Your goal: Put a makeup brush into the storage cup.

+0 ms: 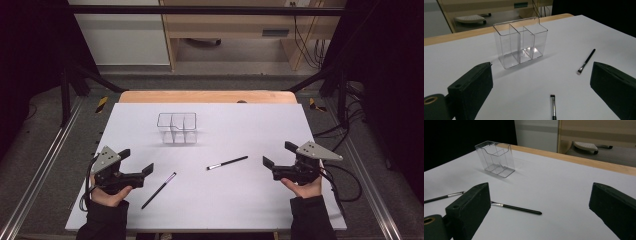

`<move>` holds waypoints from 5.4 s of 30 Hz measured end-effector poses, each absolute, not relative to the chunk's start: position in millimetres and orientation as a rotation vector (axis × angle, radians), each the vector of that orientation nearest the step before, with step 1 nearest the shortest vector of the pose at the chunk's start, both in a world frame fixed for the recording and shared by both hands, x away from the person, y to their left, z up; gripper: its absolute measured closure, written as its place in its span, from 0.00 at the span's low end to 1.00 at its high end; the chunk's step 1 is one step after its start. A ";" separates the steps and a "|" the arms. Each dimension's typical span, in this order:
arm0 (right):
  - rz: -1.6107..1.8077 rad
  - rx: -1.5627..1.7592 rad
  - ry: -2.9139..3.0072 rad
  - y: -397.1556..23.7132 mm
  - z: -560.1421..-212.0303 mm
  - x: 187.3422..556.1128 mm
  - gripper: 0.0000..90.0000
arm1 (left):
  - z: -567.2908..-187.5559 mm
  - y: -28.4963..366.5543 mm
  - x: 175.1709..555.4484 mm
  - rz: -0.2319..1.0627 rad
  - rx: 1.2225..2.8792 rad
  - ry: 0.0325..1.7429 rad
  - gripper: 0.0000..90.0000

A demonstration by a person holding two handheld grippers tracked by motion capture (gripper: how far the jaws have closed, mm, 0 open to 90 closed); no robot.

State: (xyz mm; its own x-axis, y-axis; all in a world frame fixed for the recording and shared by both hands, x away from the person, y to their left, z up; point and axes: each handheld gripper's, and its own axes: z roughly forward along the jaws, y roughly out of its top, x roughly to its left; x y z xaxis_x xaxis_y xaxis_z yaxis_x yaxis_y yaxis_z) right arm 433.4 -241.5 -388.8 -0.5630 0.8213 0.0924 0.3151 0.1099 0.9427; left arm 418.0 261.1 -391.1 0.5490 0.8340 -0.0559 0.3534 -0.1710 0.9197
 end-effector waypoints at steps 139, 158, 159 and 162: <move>1.402 1.096 1.971 -234.3 -389.2 431.3 0.04 | -451.6 208.8 435.1 0.271 2.519 0.979 0.84; 1.408 1.102 1.970 -234.9 -388.4 431.9 0.04 | -439.0 196.0 451.0 0.241 2.607 0.951 0.66; 1.410 1.102 1.969 -235.1 -388.1 431.8 0.04 | -439.8 194.5 452.5 0.238 2.619 0.948 0.66; 1.413 1.102 1.966 -235.9 -387.6 431.5 0.04 | -440.8 191.2 455.8 0.226 2.649 0.942 0.69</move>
